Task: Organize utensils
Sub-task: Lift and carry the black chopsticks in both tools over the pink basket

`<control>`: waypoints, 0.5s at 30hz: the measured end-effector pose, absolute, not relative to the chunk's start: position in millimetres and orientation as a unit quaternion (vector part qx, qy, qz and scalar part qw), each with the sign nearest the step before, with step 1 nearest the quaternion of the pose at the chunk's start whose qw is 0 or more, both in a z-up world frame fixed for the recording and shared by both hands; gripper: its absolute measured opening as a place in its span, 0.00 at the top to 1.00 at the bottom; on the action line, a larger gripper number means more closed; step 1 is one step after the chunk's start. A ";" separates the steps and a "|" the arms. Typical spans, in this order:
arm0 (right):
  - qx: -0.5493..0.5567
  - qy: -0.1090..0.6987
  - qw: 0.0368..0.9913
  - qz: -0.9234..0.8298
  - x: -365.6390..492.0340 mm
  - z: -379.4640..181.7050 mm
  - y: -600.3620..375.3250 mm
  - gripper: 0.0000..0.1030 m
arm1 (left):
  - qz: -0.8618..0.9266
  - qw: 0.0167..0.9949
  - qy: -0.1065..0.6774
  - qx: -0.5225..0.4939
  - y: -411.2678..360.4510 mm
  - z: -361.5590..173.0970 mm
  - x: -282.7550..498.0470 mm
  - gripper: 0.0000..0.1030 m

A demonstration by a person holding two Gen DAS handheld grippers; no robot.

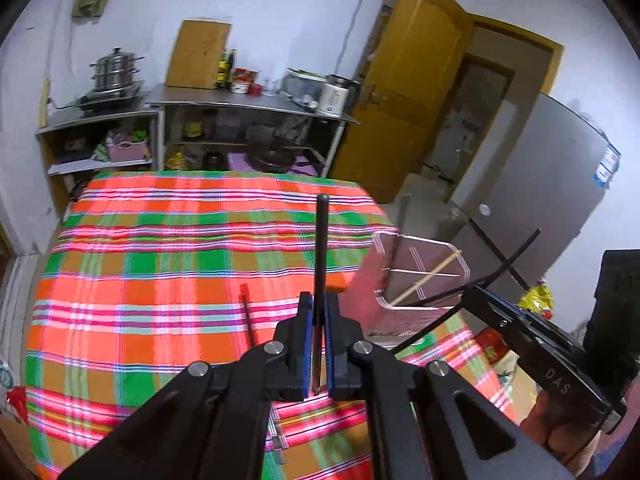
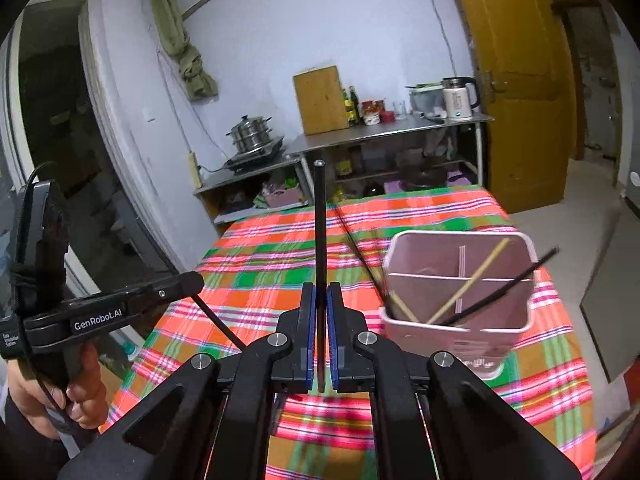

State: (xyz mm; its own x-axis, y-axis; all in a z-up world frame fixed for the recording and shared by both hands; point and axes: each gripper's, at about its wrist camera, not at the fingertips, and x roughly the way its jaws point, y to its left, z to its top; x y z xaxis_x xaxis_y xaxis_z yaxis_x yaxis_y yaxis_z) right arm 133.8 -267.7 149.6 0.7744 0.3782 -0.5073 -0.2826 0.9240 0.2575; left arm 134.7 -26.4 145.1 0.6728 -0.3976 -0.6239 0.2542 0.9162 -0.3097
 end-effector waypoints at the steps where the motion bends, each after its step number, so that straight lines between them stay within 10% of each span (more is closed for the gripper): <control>1: 0.085 0.284 0.939 0.173 133.3 151.7 -272.4 0.95 | -0.186 0.909 0.361 -0.098 -32.4 148.2 135.2 0.94; 15: 0.101 0.218 0.964 0.117 134.4 204.9 -330.2 0.95 | -0.246 0.912 0.315 -0.089 -99.3 205.0 166.6 0.95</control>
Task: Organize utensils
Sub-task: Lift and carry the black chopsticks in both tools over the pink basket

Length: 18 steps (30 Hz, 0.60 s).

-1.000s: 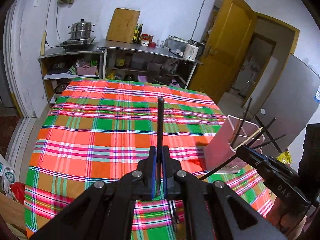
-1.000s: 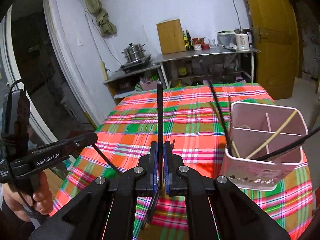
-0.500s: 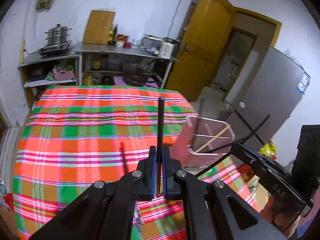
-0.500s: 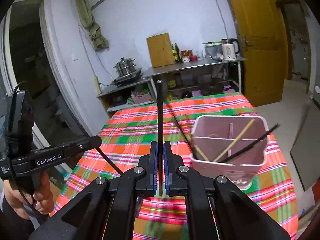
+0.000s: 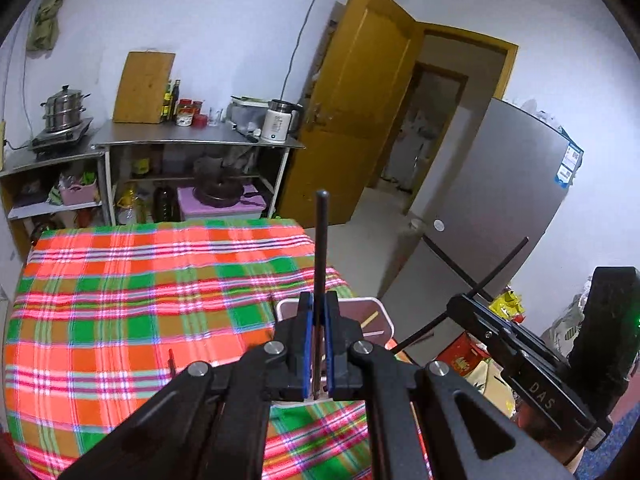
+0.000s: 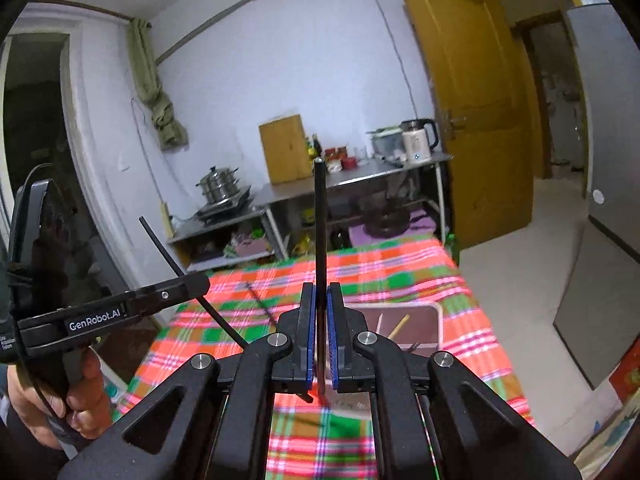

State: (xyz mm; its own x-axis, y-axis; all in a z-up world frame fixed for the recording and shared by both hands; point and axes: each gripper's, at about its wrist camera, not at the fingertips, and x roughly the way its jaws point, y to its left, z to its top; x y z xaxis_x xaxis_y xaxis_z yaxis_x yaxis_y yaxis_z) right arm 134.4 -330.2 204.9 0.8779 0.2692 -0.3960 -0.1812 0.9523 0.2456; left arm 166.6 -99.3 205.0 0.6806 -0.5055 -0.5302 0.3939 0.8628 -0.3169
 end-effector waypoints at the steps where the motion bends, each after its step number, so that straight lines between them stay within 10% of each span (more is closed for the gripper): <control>1: 0.102 0.216 0.964 0.115 135.8 205.3 -332.5 0.95 | -0.247 0.912 0.314 -0.088 -103.3 204.3 168.6 0.95; 18: 0.114 0.225 0.963 0.093 170.2 189.9 -350.6 0.95 | -0.244 0.915 0.309 -0.090 -121.6 206.7 201.7 0.95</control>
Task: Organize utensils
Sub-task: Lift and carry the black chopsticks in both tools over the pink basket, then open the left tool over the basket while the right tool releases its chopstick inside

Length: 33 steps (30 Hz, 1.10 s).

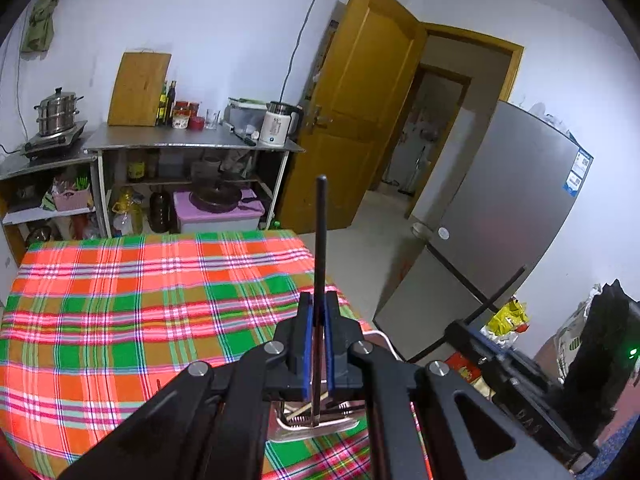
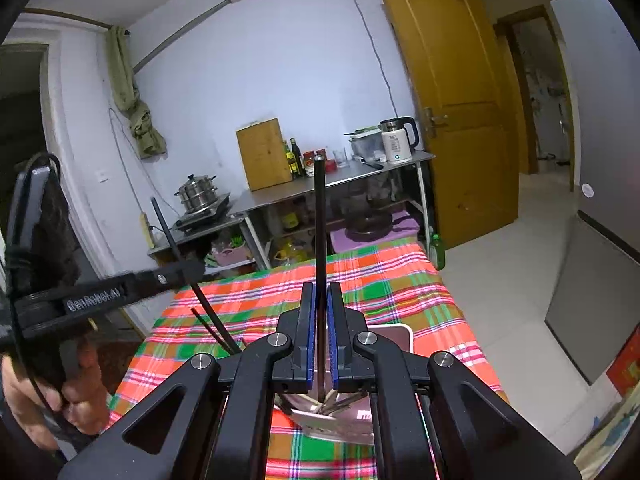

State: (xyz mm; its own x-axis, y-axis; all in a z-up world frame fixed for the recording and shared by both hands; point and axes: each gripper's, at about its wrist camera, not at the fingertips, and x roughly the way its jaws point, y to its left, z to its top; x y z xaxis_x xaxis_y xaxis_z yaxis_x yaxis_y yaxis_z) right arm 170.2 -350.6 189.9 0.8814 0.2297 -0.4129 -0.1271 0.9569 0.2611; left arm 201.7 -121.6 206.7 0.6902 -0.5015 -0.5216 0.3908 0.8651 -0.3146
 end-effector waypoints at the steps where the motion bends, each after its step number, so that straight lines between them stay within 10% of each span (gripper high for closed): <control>1: 0.115 0.227 0.963 0.092 171.7 188.5 -351.2 0.95 | -0.244 0.916 0.308 -0.087 -123.7 207.4 203.3 0.95; 20: 0.112 0.282 0.948 0.095 185.6 144.7 -345.4 0.95 | -0.241 0.890 0.382 -0.059 -144.5 136.5 214.5 0.94; 33: 0.103 0.267 0.954 0.088 174.1 162.6 -343.7 0.89 | -0.240 0.904 0.346 -0.069 -125.7 156.6 194.7 0.76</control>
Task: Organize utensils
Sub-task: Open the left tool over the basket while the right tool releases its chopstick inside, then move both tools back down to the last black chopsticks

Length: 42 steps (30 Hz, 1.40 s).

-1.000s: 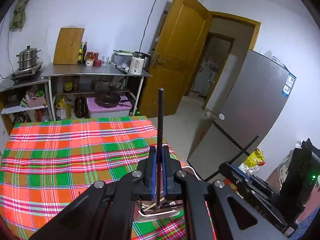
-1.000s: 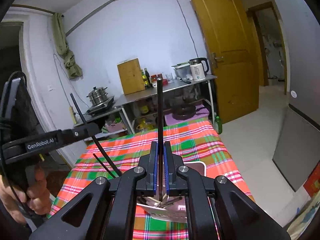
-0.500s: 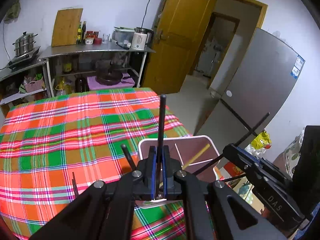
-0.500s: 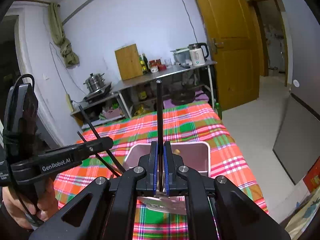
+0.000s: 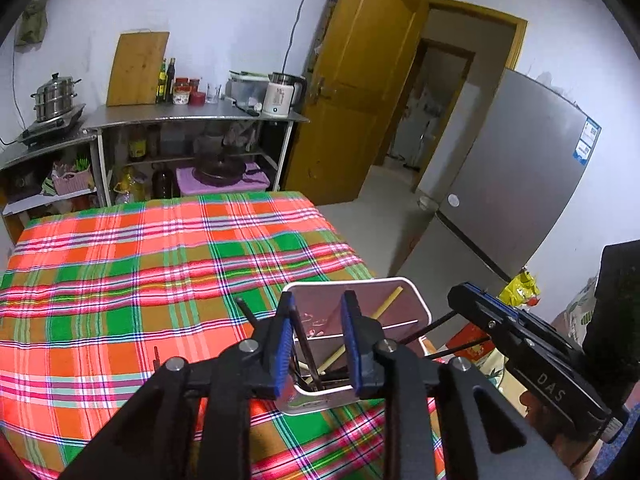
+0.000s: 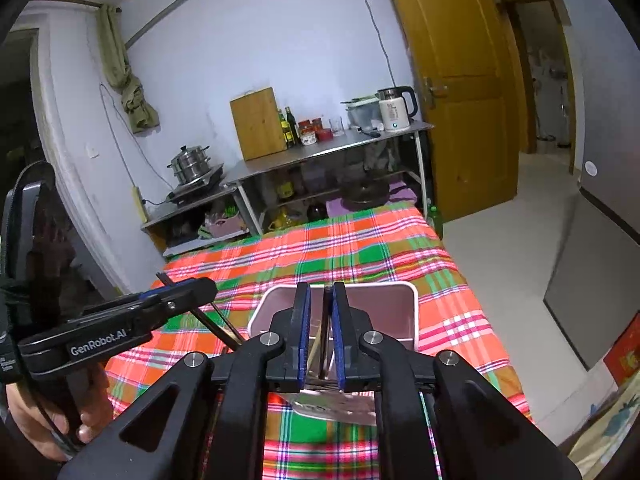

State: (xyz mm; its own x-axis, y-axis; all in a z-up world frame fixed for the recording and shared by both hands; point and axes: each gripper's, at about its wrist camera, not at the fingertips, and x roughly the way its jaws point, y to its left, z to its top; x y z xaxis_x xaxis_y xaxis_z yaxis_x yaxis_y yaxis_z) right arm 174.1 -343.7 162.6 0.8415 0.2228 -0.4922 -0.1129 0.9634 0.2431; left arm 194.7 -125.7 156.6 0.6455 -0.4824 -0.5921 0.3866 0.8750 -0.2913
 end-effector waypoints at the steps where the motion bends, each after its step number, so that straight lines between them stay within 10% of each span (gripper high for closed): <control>1: 0.102 0.264 0.955 0.087 171.7 165.0 -343.9 0.89 | -0.240 0.906 0.341 -0.070 -123.3 160.1 191.7 0.76; 20: 0.094 0.237 0.960 0.117 124.4 169.7 -324.2 0.89 | -0.198 0.925 0.315 -0.077 -61.9 155.8 144.3 0.75; 42: 0.072 0.329 0.925 0.178 133.3 81.8 -265.9 0.89 | -0.125 0.896 0.414 -0.099 -8.8 30.6 136.5 0.75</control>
